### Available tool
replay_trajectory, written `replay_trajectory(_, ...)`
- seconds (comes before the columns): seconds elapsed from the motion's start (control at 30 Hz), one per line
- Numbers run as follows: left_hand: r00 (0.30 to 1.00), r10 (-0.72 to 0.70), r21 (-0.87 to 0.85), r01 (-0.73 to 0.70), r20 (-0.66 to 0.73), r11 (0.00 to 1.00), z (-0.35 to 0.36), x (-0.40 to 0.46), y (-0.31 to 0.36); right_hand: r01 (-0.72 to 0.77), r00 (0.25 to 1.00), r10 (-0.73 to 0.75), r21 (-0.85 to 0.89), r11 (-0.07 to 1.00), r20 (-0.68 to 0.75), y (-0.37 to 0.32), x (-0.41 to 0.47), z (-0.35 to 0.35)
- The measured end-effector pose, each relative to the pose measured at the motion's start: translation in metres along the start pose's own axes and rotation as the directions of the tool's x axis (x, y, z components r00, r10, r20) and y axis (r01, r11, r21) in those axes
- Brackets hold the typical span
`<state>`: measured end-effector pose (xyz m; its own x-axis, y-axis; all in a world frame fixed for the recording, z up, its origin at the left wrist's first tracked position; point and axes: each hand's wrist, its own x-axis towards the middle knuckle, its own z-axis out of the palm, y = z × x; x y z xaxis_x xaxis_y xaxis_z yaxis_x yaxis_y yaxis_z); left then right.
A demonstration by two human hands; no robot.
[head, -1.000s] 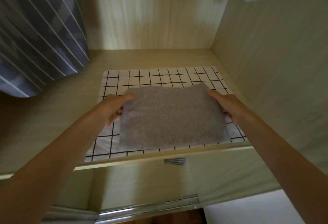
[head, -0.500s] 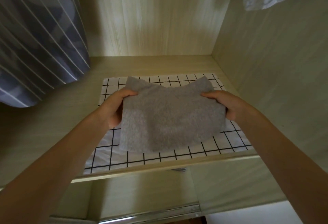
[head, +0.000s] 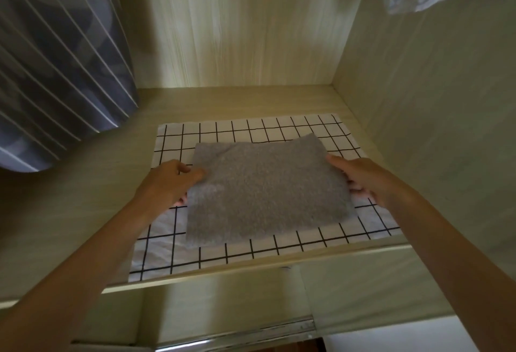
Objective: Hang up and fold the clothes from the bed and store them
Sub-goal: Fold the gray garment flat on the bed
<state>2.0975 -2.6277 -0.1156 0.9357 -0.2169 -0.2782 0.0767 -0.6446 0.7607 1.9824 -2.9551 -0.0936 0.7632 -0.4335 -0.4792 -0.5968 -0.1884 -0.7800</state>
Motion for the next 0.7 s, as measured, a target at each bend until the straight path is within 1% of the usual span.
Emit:
replay_trajectory(0.07, 0.994, -0.049, 0.039, 0.046, 0.095, 0.998, -0.002, -0.007, 0.001, 0.005, 0.996, 0.003, -0.090, 0.996, 0.085, 0.002, -0.008, -0.005)
replay_trajectory(0.13, 0.986, -0.055, 0.081, 0.043, 0.158, 0.996, -0.001, -0.011, 0.001, 0.044, 0.986, -0.016, -0.169, 0.985, 0.165, 0.004, -0.015, -0.007)
replay_trajectory(0.2, 0.982, -0.036, 0.097, 0.018, 0.188, 0.995, 0.000, -0.013, 0.000, 0.072, 0.982, -0.035, -0.195, 0.978, 0.185, 0.004, -0.019, -0.005)
replay_trajectory(0.3, 0.980, -0.029, 0.101, 0.009, 0.196, 0.995, 0.000, -0.016, -0.002, 0.069, 0.987, -0.043, -0.171, 0.983, 0.154, 0.006, -0.020, -0.002)
replay_trajectory(0.33, 0.983, -0.019, 0.155, -0.009, 0.182, 0.988, -0.001, -0.019, -0.002, 0.075, 0.992, -0.053, -0.193, 0.978, 0.118, 0.006, -0.020, 0.000)
replay_trajectory(0.37, 0.989, 0.003, 0.283, -0.046, 0.151, 0.958, -0.001, -0.023, -0.001, 0.092, 0.995, -0.081, -0.275, 0.957, 0.050, 0.006, -0.018, 0.001)
replay_trajectory(0.4, 0.994, 0.046, 0.446, -0.086, 0.100, 0.891, -0.001, -0.026, 0.001, 0.107, 0.990, -0.134, -0.401, 0.910, -0.039, 0.006, -0.016, 0.003)
replay_trajectory(0.43, 0.993, 0.115, 0.581, -0.115, 0.037, 0.806, 0.001, -0.029, 0.003, 0.114, 0.969, -0.211, -0.520, 0.846, -0.132, 0.005, -0.014, 0.006)
replay_trajectory(0.47, 0.980, 0.200, 0.657, -0.143, -0.011, 0.740, 0.005, -0.030, 0.006, 0.124, 0.928, -0.308, -0.605, 0.786, -0.209, 0.003, -0.013, 0.011)
replay_trajectory(0.5, 0.953, 0.300, 0.683, -0.197, -0.034, 0.704, 0.011, -0.032, 0.012, 0.160, 0.876, -0.413, -0.658, 0.735, -0.248, 0.000, -0.014, 0.020)
replay_trajectory(0.53, 0.909, 0.416, 0.673, -0.288, -0.032, 0.681, 0.020, -0.031, 0.019, 0.229, 0.822, -0.516, -0.691, 0.686, -0.240, -0.003, -0.013, 0.030)
replay_trajectory(0.57, 0.843, 0.538, 0.648, -0.407, -0.006, 0.644, 0.031, -0.028, 0.025, 0.321, 0.774, -0.604, -0.704, 0.634, -0.190, -0.008, -0.012, 0.043)
replay_trajectory(0.6, 0.762, 0.646, 0.624, -0.523, 0.037, 0.581, 0.043, -0.024, 0.032, 0.422, 0.732, -0.672, -0.700, 0.576, -0.112, -0.012, -0.010, 0.057)
replay_trajectory(0.63, 0.688, 0.720, 0.609, -0.609, 0.088, 0.508, 0.057, -0.017, 0.039, 0.520, 0.693, -0.721, -0.682, 0.514, -0.015, -0.016, -0.005, 0.071)
replay_trajectory(0.67, 0.646, 0.752, 0.593, -0.658, 0.127, 0.464, 0.069, -0.009, 0.044, 0.593, 0.663, -0.745, -0.662, 0.459, 0.078, -0.019, 0.001, 0.086)
replay_trajectory(0.7, 0.650, 0.742, 0.581, -0.671, 0.164, 0.460, 0.079, 0.000, 0.047, 0.626, 0.656, -0.741, -0.655, 0.424, 0.147, -0.018, 0.011, 0.098)
